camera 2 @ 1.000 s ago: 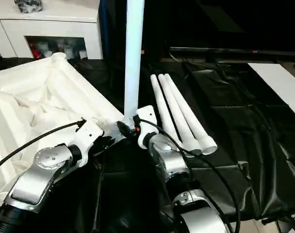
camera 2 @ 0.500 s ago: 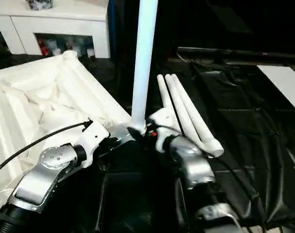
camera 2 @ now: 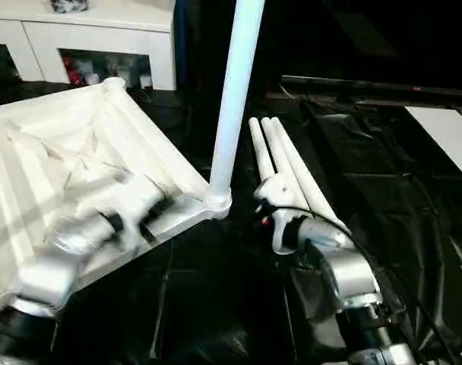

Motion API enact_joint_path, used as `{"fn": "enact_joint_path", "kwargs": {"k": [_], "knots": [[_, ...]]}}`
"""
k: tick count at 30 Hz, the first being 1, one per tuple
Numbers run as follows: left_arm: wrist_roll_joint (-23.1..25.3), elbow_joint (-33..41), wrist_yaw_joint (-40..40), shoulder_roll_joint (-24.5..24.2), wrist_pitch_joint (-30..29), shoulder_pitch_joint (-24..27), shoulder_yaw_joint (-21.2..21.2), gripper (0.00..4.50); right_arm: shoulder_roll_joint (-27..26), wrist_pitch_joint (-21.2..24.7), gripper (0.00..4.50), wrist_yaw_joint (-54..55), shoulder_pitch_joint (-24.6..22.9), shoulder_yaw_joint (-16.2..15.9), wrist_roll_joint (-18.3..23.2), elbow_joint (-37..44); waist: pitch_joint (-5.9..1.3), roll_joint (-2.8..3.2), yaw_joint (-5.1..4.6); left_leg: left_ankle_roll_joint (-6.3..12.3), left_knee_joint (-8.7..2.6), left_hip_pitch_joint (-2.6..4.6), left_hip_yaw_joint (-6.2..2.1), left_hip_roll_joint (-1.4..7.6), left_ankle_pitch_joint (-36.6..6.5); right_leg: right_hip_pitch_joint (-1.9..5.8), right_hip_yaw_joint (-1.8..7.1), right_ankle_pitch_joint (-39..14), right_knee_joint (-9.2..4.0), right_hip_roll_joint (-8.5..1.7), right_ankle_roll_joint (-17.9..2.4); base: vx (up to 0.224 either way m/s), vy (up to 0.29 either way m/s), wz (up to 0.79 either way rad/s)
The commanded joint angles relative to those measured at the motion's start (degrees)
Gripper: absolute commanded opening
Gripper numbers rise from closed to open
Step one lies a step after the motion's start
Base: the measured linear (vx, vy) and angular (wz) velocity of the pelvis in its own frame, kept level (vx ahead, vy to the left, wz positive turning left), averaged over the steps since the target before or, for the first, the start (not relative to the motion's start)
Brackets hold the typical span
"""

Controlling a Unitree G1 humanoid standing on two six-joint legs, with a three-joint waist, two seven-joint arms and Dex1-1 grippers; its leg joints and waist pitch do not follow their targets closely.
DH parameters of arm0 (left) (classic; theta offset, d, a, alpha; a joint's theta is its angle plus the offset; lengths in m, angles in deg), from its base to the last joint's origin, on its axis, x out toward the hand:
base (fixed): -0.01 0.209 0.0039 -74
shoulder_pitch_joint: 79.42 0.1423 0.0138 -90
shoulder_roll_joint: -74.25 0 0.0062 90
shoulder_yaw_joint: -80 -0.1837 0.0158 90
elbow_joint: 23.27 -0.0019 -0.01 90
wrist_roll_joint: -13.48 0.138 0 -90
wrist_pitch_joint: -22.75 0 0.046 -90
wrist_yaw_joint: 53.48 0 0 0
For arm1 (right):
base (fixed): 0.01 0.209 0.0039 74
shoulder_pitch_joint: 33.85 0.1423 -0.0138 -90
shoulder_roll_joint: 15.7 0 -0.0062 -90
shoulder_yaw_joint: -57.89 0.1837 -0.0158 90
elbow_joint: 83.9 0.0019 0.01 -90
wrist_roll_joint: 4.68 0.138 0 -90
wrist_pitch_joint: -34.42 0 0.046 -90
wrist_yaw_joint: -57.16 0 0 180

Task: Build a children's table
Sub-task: Rotate leg to tighten

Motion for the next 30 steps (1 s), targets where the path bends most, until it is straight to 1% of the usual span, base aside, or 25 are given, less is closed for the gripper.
{"fn": "enact_joint_path", "kwargs": {"k": [1, 2, 3, 4, 5, 6, 7, 8, 9, 10, 11, 12, 13, 14, 15, 18, 19, 20, 21, 22, 24, 25, 27, 29, 30], "knots": [[-0.8, -0.2, 1.0, -2.7, -0.9, -1.6, 3.7, 0.95, -1.0, 2.6, 3.89, 2.2, 0.3, -1.5, -1.7, 0.4, -3.36, 0.71, 0.13, 1.17, -3.48, 0.32, -1.23, 2.66, -11.3, 2.24, 3.09, -11.9, -4.83, -4.98, -7.8, 0.000, 0.000, 0.00], [-0.9, -0.4, 1.2, -3.9, -1.0, -2.0, 4.9, 0.95, -1.6, 3.0, 3.89, 2.9, 0.4, -1.9, -2.0, 0.1, -3.33, 0.61, -0.03, 1.09, -3.61, 0.28, -1.24, 2.68, -11.7, 2.27, 3.08, -11.8, -4.83, -4.93, -7.8, 0.000, 0.000, 0.00], [-0.9, -0.4, 1.4, -4.7, -1.0, -2.2, 5.7, 0.95, -2.0, 3.3, 3.89, 3.3, 0.5, -2.2, -2.3, -0.1, -3.44, 0.71, 0.04, 0.78, -3.54, 0.55, -1.24, 2.69, -11.6, 2.18, 3.06, -11.0, -4.72, -4.95, -8.0, 0.000, 0.000, 0.00], [-0.4, -1.0, 1.7, -8.7, -1.4, -2.5, 8.8, 0.95, -3.8, 3.3, 3.89, 5.5, 1.4, -3.8, -4.1, -2.1, -3.46, 1.06, 0.05, 0.67, -3.50, 0.52, -1.26, 2.66, -11.6, 2.18, 3.09, -10.3, -4.58, -4.96, -8.3, 0.000, 0.000, 0.00], [-0.4, -1.1, 1.7, -8.9, -1.4, -2.5, 8.9, 0.95, -3.8, 3.4, 3.89, 5.6, 1.4, -3.9, -4.2, -2.2, -3.42, 1.01, -0.22, 0.19, -3.67, 0.33, -1.35, 2.59, -11.6, 2.23, 3.02, -9.6, -4.42, -4.89, -8.5, 0.000, 0.000, 0.00], [-0.3, -1.2, 1.8, -9.8, -1.5, -2.5, 9.5, 0.80, -4.1, 3.5, 3.70, 6.0, 1.5, -4.3, -4.5, -2.4, -3.47, 1.04, -0.18, 0.03, -3.65, 0.44, -1.33, 2.61, -11.8, 2.25, 3.02, -9.4, -4.40, -4.86, -8.5, 0.000, 0.000, 0.00], [0.0, -1.1, 1.1, -11.9, -2.3, -1.7, 10.6, 0.80, -5.0, 3.9, 3.70, 7.1, 2.1, -4.8, -5.0, -3.5, -3.47, 1.22, -0.10, -0.35, -3.62, 0.73, -1.31, 2.77, -12.0, 2.08, 3.07, -8.4, -4.29, -4.91, -8.8, 0.000, 0.000, 0.00], [0.2, -1.0, 0.8, -12.7, -2.7, -1.4, 11.1, 0.80, -5.4, 4.1, 3.70, 7.6, 2.3, -5.0, -5.1, -3.9, -3.49, 1.31, -0.12, -0.55, -3.70, 0.71, -1.27, 2.74, -12.0, 2.11, 3.10, -7.6, -4.15, -4.85, -9.2, 0.000, 0.000, 0.00], [0.4, -0.9, 0.6, -13.5, -3.1, -1.0, 11.5, 0.69, -5.8, 4.3, 3.56, 8.0, 2.6, -5.2, -5.3, -4.4, -3.45, 1.50, 0.02, -0.85, -3.71, 1.03, -1.22, 2.86, -12.6, 1.81, 3.14, -7.2, -4.16, -4.88, -9.5, 0.000, 0.000, 0.00], [1.1, -0.9, 0.4, -15.1, -4.0, -0.2, 12.2, 0.69, -6.5, 4.5, 3.56, 8.7, 3.0, -5.6, -5.7, -5.5, -3.37, 1.48, 0.05, -0.97, -3.80, 1.00, -1.21, 2.85, -13.0, 1.84, 3.18, -7.4, -4.22, -4.88, -9.5, 0.000, 0.000, 0.00], [2.2, -0.9, 0.2, -17.2, -4.8, 0.9, 12.9, 0.49, -7.3, 4.4, 3.36, 9.4, 3.7, -6.2, -6.4, -7.1, -3.35, 1.35, -0.02, -1.36, -3.98, 0.78, -1.37, 2.84, -13.8, 1.98, 3.15, -8.3, -4.11, -4.97, -9.5, 0.000, 0.000, 0.00], [2.8, -1.0, 0.1, -18.1, -5.1, 1.4, 13.1, 0.43, -7.7, 4.3, 3.30, 9.7, 3.9, -6.5, -6.8, -7.8, -3.17, 1.47, -0.09, -1.72, -4.14, 0.81, -1.36, 2.84, -15.3, 1.85, 3.23, -10.2, -4.33, -5.01, -9.0, 0.000, 0.000, 0.00], [2.9, -1.0, 0.1, -18.4, -5.2, 1.6, 13.1, 0.39, -7.8, 4.2, 3.22, 9.8, 4.0, -6.6, -6.9, -8.0, -3.25, 1.52, -0.01, -2.02, -4.12, 0.93, -1.40, 2.88, -15.6, 1.90, 3.30, -10.9, -4.43, -5.20, -8.8, 0.000, 0.000, 0.00], [3.6, -1.1, -0.1, -20.0, -6.0, 2.6, 13.1, 0.25, -8.4, 3.9, 2.99, 10.4, 4.6, -7.1, -7.5, -9.5, -3.28, 1.27, 0.09, -2.06, -4.09, 1.04, -1.35, 2.92, -15.6, 1.79, 3.32, -10.9, -4.46, -5.25, -8.9, 0.000, 0.000, 0.00], [4.4, -1.1, -0.4, -21.9, -7.8, 4.2, 12.6, 0.13, -9.4, 3.5, 2.91, 11.4, 5.6, -7.5, -8.3, -11.8, -3.21, 1.36, 0.01, -2.15, -4.15, 0.89, -1.43, 2.84, -16.0, 1.79, 3.35, -11.5, -4.37, -5.27, -9.0, 0.000, 0.000, 0.00], [4.8, -0.9, -0.4, -22.7, -8.6, 4.8, 12.2, 0.01, -9.8, 3.5, 2.78, 11.8, 6.0, -7.6, -8.6, -12.6, -3.14, 1.60, 0.09, -2.47, -4.21, 1.18, -1.46, 2.96, -17.0, 1.50, 3.41, -12.5, -4.47, -5.33, -8.9, 0.000, 0.000, 0.00], [5.1, -0.8, -0.4, -23.4, -9.0, 5.3, 11.7, 0.00, -10.1, 3.3, 2.67, 12.3, 6.5, -7.7, -8.9, -13.4, -3.09, 1.65, 0.22, -2.57, -4.27, 1.20, -1.45, 3.02, -17.2, 1.53, 3.45, -12.4, -4.53, -5.30, -8.8, 0.000, 0.000, 0.00], [5.4, -0.6, -0.5, -24.0, -9.9, 5.8, 11.2, 0.00, -10.4, 3.1, 2.55, 12.6, 6.9, -7.7, -9.0, -14.2, -3.14, 1.82, 0.27, -2.78, -4.27, 1.30, -1.45, 3.00, -17.4, 1.41, 3.47, -11.6, -4.42, -5.25, -9.0, 0.000, 0.000, 0.00], [6.0, -0.4, -0.2, -24.6, -10.7, 6.1, 10.7, 0.00, -10.6, 2.9, 2.46, 13.0, 7.4, -7.7, -9.1, -15.0, -3.09, 1.74, 0.13, -2.91, -4.41, 1.08, -1.55, 2.95, -18.0, 1.60, 3.41, -12.0, -4.39, -5.26, -9.1, 0.000, 0.000, 0.00], [6.5, -0.3, 0.1, -25.0, -11.4, 6.3, 10.3, 0.00, -10.9, 2.7, 2.39, 13.2, 7.7, -7.7, -9.3, -15.7, -3.08, 1.81, 0.17, -3.07, -4.41, 1.20, -1.56, 2.96, -18.4, 1.52, 3.41, -12.4, -4.45, -5.31, -9.0, 0.000, 0.000, 0.00], [7.3, -0.1, 0.3, -25.3, -12.3, 6.4, 9.9, 0.00, -11.1, 2.4, 2.26, 13.3, 7.9, -7.6, -9.4, -16.3, -3.03, 1.71, 0.03, -3.11, -4.42, 1.10, -1.62, 2.92, -18.9, 1.64, 3.47, -13.5, -4.57, -5.41, -8.8, 0.000, 0.000, 0.00], [7.6, 0.0, 0.2, -25.5, -12.5, 6.5, 9.7, 0.00, -11.2, 2.2, 2.16, 13.4, 8.0, -7.7, -9.4, -16.6, -3.02, 1.70, 0.10, -3.03, -4.37, 1.19, -1.59, 2.95, -18.9, 1.54, 3.52, -13.7, -4.66, -5.45, -8.7, 0.000, 0.000, 0.00], [7.3, 0.4, -1.1, -26.2, -13.7, 7.1, 8.8, 0.00, -11.8, 1.3, 1.99, 13.3, 8.2, -7.3, -9.3, -17.6, -3.04, 1.82, 0.14, -2.96, -4.36, 1.10, -1.65, 2.95, -18.6, 1.59, 3.54, -13.6, -4.57, -5.50, -8.8, 0.000, 0.000, 0.00], [7.6, 1.2, -3.1, -27.6, -14.8, 8.6, 7.2, 0.00, -12.3, 0.3, 1.86, 13.8, 8.8, -6.9, -9.5, -18.9, -3.14, 1.86, 0.14, -2.98, -4.38, 1.24, -1.66, 3.01, -18.4, 1.50, 3.51, -12.9, -4.50, -5.45, -9.0, 0.000, 0.000, 0.00], [7.6, 1.5, -3.7, -28.2, -15.3, 9.1, 6.6, 0.00, -12.5, -0.1, 1.72, 13.9, 9.1, -6.8, -9.5, -19.6, -3.10, 1.97, 0.00, -3.03, -4.42, 1.07, -1.69, 2.97, -18.5, 1.54, 3.48, -12.4, -4.43, -5.37, -9.3, 0.000, 0.000, 0.00]]}}
